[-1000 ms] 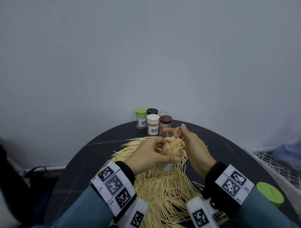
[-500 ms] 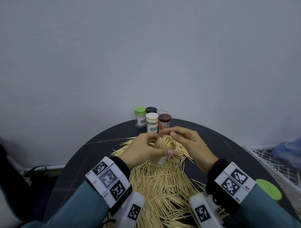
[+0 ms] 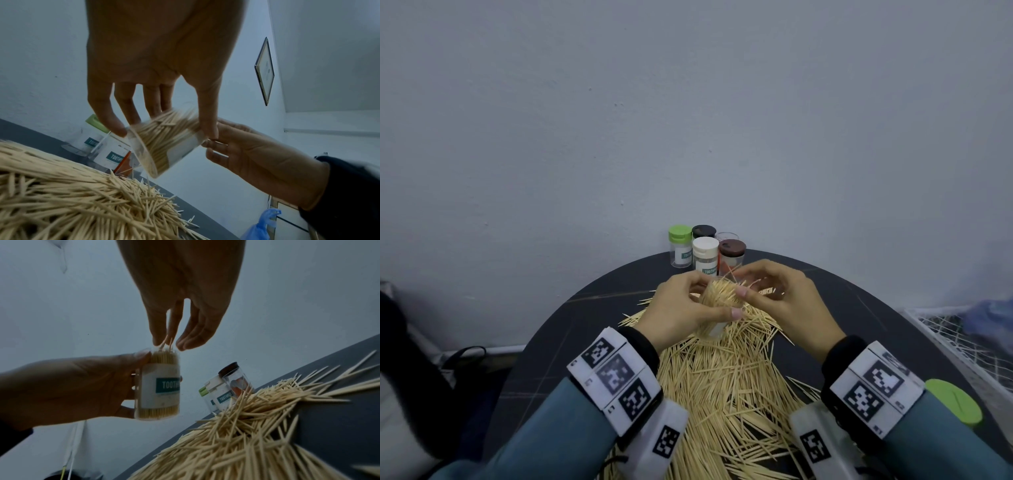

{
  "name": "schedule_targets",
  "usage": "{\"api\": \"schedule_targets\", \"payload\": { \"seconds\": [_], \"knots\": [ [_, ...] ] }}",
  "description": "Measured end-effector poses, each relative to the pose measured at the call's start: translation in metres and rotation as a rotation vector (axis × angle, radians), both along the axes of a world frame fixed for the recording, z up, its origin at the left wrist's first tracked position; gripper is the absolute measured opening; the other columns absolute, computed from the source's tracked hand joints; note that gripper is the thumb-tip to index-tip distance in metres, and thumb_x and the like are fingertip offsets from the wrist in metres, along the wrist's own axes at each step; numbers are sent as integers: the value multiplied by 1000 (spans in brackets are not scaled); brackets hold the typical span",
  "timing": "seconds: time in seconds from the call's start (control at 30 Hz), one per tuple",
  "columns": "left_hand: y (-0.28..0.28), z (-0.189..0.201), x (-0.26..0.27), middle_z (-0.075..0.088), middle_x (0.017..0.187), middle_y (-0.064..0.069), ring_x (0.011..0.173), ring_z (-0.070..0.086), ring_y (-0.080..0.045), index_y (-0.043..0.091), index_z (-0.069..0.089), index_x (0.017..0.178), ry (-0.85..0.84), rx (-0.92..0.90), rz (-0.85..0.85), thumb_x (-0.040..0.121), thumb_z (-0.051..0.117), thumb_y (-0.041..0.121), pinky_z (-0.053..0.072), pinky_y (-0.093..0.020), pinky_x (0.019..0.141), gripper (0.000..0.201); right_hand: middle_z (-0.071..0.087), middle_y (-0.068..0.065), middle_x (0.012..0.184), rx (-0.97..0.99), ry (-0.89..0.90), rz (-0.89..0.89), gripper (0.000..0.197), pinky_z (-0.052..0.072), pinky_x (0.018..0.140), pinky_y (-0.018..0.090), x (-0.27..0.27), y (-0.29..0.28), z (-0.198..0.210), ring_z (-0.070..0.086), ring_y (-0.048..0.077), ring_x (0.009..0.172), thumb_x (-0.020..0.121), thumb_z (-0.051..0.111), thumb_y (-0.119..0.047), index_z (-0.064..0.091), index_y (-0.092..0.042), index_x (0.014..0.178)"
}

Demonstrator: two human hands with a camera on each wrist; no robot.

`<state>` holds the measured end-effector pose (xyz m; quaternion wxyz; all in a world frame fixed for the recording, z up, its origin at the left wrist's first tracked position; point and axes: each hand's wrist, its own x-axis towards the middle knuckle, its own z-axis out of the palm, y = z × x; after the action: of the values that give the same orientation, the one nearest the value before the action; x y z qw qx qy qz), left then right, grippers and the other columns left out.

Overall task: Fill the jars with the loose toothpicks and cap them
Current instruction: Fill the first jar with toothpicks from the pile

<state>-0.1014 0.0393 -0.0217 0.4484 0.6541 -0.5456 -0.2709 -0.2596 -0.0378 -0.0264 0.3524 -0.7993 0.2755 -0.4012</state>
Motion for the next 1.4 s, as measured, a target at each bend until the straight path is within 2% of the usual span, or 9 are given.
{"api": "schedule_targets", "payload": {
  "seconds": [0.07, 0.13, 0.33, 0.47, 0.57, 0.77, 0.9, 1.27, 1.4],
  "knots": [
    [0, 0, 1, 66, 103, 10, 96, 59, -2, 23, 65, 109, -59, -37, 36, 61, 86, 33, 42, -7, 71, 54, 69, -2, 78, 21, 8, 15, 9, 53, 66, 18, -1, 0, 1, 64, 6, 73, 79, 72, -18, 70, -21, 87],
    [0, 0, 1, 66, 101, 11, 96, 59, -1, 24, 65, 109, -122, -69, 53, 56, 89, 32, 41, -7, 72, 58, 70, 0, 74, 22, 6, 12, 6, 52, 64, 16, -1, 1, 2, 65, 6, 69, 77, 74, -16, 71, -19, 81],
    [2, 2, -4, 68, 96, 13, 96, 60, -2, 31, 66, 100, -222, -86, -10, 52, 91, 32, 44, -16, 79, 54, 68, -9, 67, -69, -17, -76, 8, 46, 59, 6, -1, 2, 3, 61, -2, 62, 73, 77, -10, 73, -17, 74],
    [2, 1, -3, 67, 93, 14, 93, 59, 0, 29, 67, 100, -236, -100, 25, 52, 91, 32, 44, -14, 77, 54, 70, -2, 70, -62, 27, -3, 4, 51, 64, 13, -1, 4, 4, 65, 6, 66, 73, 76, -8, 74, -10, 76],
    [2, 2, 1, 67, 95, 14, 93, 59, 0, 29, 67, 102, -245, -117, 79, 51, 91, 33, 46, -20, 80, 56, 72, 4, 75, -54, 58, 88, 6, 55, 70, 20, 1, 6, 7, 68, 14, 73, 74, 76, -8, 75, -9, 80],
    [3, 2, -3, 66, 98, 14, 95, 58, -2, 32, 66, 100, -244, -85, 23, 53, 90, 32, 44, -19, 80, 53, 67, -10, 71, -118, 64, -71, 6, 47, 63, 9, 0, 5, 5, 62, 4, 72, 75, 75, -10, 76, -12, 81],
    [3, 2, -1, 65, 100, 14, 93, 56, 1, 30, 66, 104, -245, -70, 61, 54, 90, 33, 43, -18, 76, 56, 65, -16, 74, -108, 94, -35, 13, 45, 65, 8, -1, 4, 7, 59, -3, 73, 79, 72, -15, 76, -18, 91],
    [3, 0, -5, 65, 102, 13, 97, 57, -3, 30, 66, 104, -250, -44, 39, 54, 90, 32, 44, -22, 81, 55, 67, -10, 66, -80, 97, -68, 5, 45, 60, 5, 1, 8, 6, 61, -3, 66, 74, 77, -13, 74, -13, 77],
    [1, -1, -3, 66, 101, 12, 98, 58, -3, 29, 66, 105, -257, -46, 42, 54, 90, 33, 45, -22, 81, 56, 69, -6, 71, -72, 47, -85, 4, 46, 60, 7, 0, 7, 9, 61, 0, 66, 75, 76, -18, 73, -17, 77]
  ]
}}
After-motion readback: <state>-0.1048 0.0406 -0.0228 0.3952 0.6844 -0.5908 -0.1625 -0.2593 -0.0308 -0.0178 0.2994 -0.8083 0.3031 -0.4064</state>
